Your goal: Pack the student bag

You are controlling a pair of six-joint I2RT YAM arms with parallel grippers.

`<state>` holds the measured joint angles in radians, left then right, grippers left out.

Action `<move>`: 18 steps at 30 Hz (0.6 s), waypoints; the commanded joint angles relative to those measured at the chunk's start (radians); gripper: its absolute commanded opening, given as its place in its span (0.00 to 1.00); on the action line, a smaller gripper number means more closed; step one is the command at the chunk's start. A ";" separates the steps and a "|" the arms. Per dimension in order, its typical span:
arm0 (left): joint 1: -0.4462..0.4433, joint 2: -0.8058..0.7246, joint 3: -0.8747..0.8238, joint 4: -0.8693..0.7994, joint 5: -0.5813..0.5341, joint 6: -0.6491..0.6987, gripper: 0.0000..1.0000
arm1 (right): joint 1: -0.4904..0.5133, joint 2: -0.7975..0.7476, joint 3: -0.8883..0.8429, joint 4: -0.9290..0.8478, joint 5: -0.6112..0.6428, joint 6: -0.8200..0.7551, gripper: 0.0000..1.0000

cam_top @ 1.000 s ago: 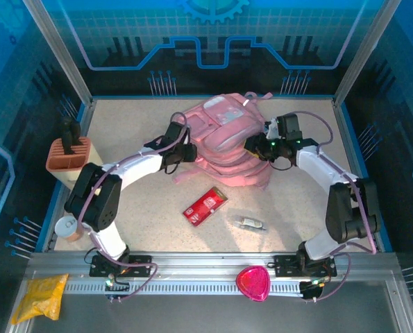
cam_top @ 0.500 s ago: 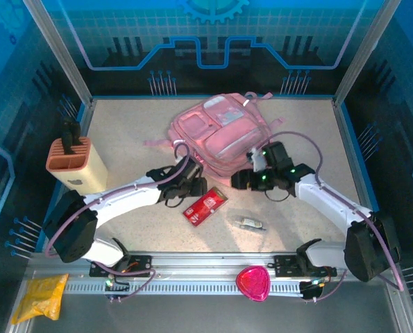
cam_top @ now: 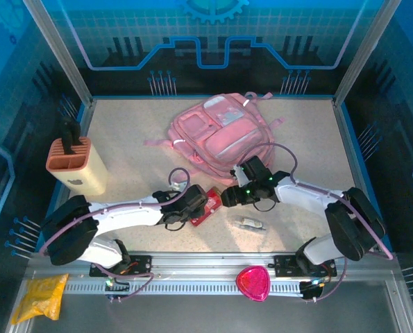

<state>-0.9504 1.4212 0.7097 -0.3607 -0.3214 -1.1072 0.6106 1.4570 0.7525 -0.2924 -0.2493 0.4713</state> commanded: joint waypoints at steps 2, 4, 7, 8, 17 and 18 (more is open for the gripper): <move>-0.002 0.045 -0.022 0.011 -0.028 -0.065 0.51 | 0.014 0.044 0.011 0.092 0.063 0.037 0.66; 0.001 0.063 -0.018 -0.049 -0.056 -0.102 0.49 | 0.017 0.073 0.016 0.121 0.064 0.068 0.66; 0.003 0.074 -0.040 -0.011 -0.050 -0.095 0.48 | 0.030 0.118 0.025 0.151 0.089 0.099 0.68; 0.011 0.080 -0.057 0.018 -0.035 -0.093 0.48 | 0.032 0.133 0.024 0.166 0.090 0.106 0.68; 0.063 0.066 -0.106 0.000 -0.007 -0.060 0.37 | 0.073 0.172 0.027 0.225 0.013 0.161 0.68; 0.067 0.065 -0.114 -0.007 -0.008 -0.060 0.36 | 0.074 0.161 0.015 0.240 -0.002 0.172 0.67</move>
<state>-0.9154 1.4555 0.6495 -0.3130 -0.3260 -1.1782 0.6407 1.5990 0.7723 -0.1612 -0.1677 0.6044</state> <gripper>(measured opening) 0.371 0.674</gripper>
